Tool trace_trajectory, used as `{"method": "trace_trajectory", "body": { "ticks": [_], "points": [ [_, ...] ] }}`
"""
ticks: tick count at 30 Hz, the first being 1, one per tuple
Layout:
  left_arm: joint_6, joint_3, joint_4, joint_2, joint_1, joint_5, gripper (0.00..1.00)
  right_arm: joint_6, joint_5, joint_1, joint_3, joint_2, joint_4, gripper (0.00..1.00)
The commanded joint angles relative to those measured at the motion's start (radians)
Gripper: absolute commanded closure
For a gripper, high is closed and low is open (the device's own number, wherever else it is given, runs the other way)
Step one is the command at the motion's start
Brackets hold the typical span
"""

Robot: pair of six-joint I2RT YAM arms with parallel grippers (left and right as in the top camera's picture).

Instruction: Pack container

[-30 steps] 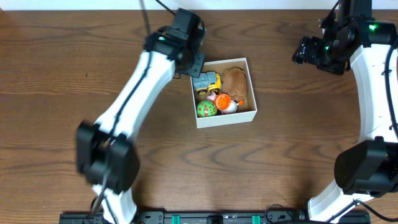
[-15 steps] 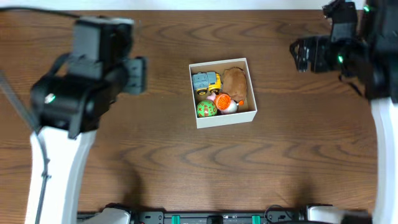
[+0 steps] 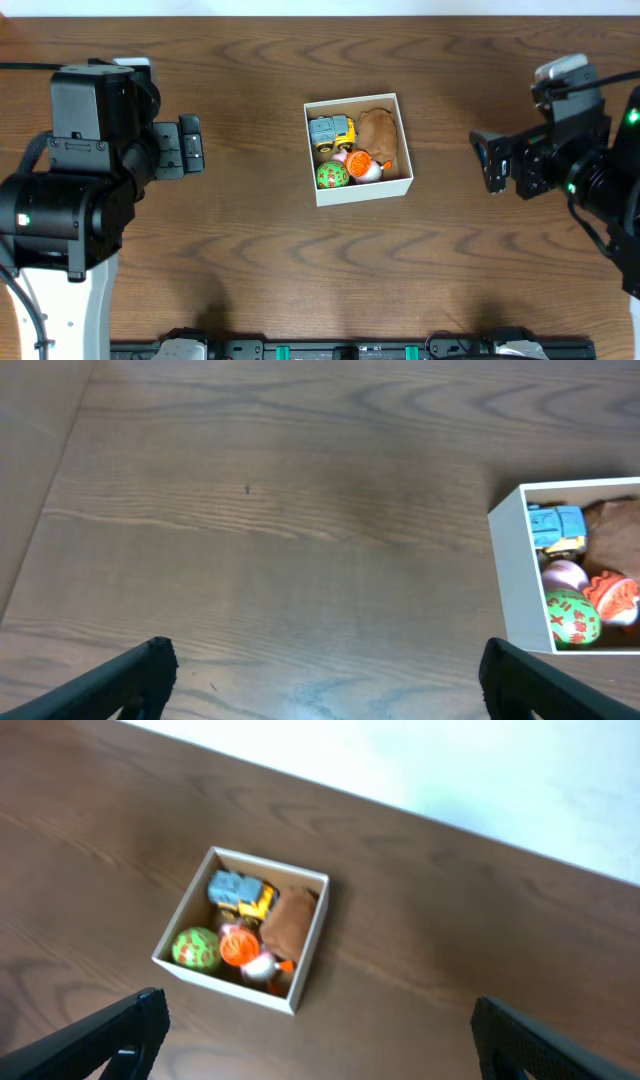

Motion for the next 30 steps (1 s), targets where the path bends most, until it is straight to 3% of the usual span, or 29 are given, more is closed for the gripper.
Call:
{"method": "trace_trajectory", "body": {
  "ticks": [1, 30],
  "points": [
    [-0.007, -0.011, 0.0, 0.004, 0.006, -0.019, 0.02, -0.012, 0.032, 0.006, -0.039, -0.002, 0.004, 0.01],
    [-0.007, -0.011, 0.0, 0.01, 0.006, -0.02, 0.02, 0.003, 0.055, 0.005, -0.045, 0.023, 0.0, 0.01]
  ]
}}
